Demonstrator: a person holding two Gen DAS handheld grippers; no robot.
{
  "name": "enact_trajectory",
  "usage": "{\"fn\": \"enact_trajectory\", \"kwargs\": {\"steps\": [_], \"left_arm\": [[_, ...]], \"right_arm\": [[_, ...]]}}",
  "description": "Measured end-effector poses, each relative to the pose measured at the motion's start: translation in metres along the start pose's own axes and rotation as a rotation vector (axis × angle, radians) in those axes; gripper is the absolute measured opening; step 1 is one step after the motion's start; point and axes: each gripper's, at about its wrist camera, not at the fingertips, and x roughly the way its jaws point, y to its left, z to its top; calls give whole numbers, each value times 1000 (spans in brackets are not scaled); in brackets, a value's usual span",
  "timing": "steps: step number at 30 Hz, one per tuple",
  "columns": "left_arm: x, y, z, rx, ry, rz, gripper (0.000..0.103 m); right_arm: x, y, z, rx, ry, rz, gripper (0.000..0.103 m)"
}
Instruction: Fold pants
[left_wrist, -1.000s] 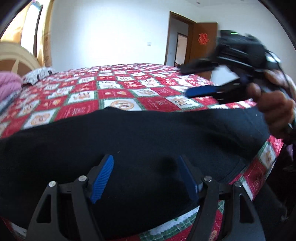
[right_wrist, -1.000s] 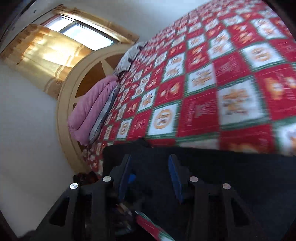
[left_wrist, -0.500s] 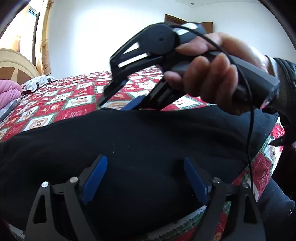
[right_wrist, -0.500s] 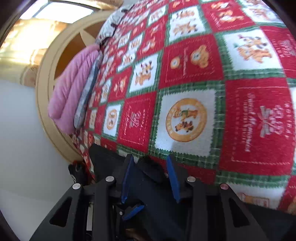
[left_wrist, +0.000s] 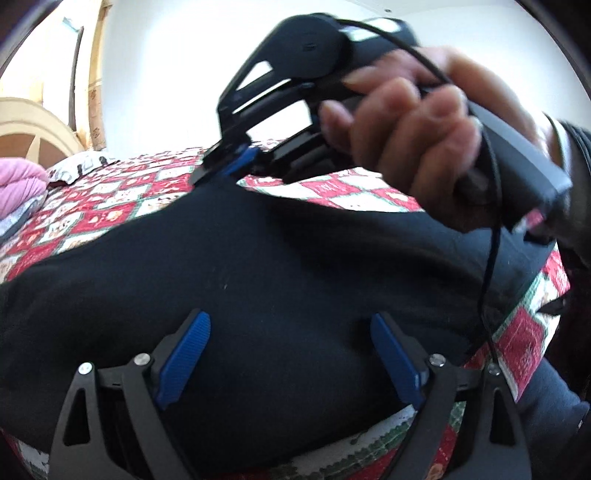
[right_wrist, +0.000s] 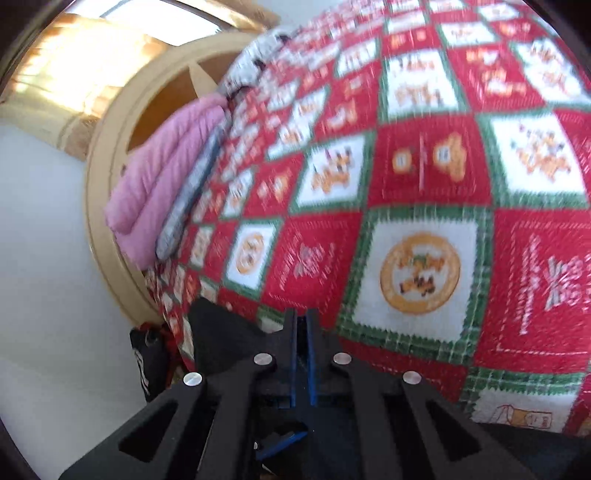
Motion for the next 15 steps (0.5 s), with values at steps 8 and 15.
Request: {"fn": "enact_trajectory", "kwargs": {"steps": [8, 15], "left_arm": [[5, -8, -5, 53, -3, 14, 99], [-1, -5, -5, 38, -14, -3, 99]], "right_arm": [[25, -33, 5, 41, 11, -92, 3], [-7, -35, 5, -12, -38, -97, 7]]}}
